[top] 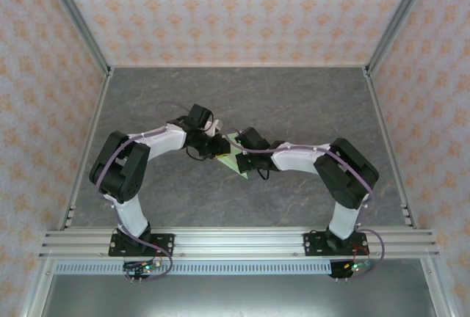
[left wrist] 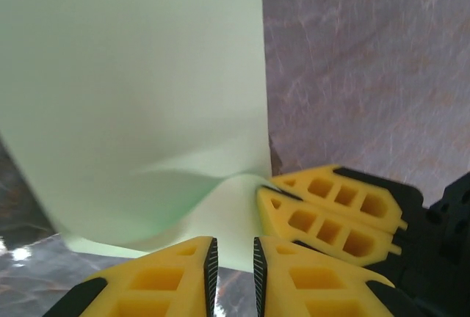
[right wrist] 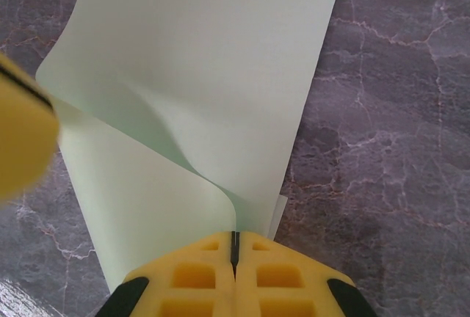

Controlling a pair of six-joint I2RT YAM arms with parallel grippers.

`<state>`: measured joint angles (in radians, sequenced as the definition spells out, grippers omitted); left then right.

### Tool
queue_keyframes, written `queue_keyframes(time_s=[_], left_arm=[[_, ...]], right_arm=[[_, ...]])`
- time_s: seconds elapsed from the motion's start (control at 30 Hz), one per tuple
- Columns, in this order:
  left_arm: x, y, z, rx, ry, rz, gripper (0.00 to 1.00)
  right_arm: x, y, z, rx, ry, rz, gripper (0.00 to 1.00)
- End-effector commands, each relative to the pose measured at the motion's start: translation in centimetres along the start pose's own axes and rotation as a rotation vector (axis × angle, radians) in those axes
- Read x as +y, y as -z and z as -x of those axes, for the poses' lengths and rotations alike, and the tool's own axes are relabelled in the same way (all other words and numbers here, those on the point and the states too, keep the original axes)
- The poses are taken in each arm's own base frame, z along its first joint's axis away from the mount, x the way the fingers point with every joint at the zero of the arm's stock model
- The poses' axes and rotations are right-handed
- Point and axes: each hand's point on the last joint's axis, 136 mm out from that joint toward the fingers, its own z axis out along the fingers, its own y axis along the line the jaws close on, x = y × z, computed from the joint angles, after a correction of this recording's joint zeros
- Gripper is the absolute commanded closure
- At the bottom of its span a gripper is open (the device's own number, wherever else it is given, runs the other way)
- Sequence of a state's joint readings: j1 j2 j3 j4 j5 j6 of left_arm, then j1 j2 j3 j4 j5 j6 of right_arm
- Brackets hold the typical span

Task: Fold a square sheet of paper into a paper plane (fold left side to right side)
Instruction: Third fold the triangle at the center of the table.

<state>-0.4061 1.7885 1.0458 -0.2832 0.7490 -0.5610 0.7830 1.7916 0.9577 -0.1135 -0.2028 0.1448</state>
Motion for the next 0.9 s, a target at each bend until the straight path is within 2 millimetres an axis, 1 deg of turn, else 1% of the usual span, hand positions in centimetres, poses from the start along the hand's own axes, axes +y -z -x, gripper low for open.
queue_keyframes(time_s=[0.0,0.17,0.47,0.77,0.87], left_arm=[[-1.1,-0.4,0.7,-0.036,-0.001,-0.035,0.77],[-0.4,-1.7,0.1,-0.015,0.009,-0.010,0.77],[2.6,-2.7,-1.0,0.002,0.026,0.087,0.78],[4.4,-3.1,-1.8,0.012,0.032,0.142,0.78],[4.9,-3.3,-1.9,0.016,0.035,0.160,0.78]], right_arm=[[-1.1,-1.8,-6.4,0.223,0.024,-0.035,1.00],[-1.1,-1.7,-6.4,0.224,0.024,-0.038,1.00],[-1.1,-1.7,-6.4,0.226,0.027,-0.040,1.00],[-1.0,-1.7,-6.3,0.224,0.025,-0.034,1.00],[-0.7,-1.5,-5.8,0.209,0.022,-0.022,1.00]])
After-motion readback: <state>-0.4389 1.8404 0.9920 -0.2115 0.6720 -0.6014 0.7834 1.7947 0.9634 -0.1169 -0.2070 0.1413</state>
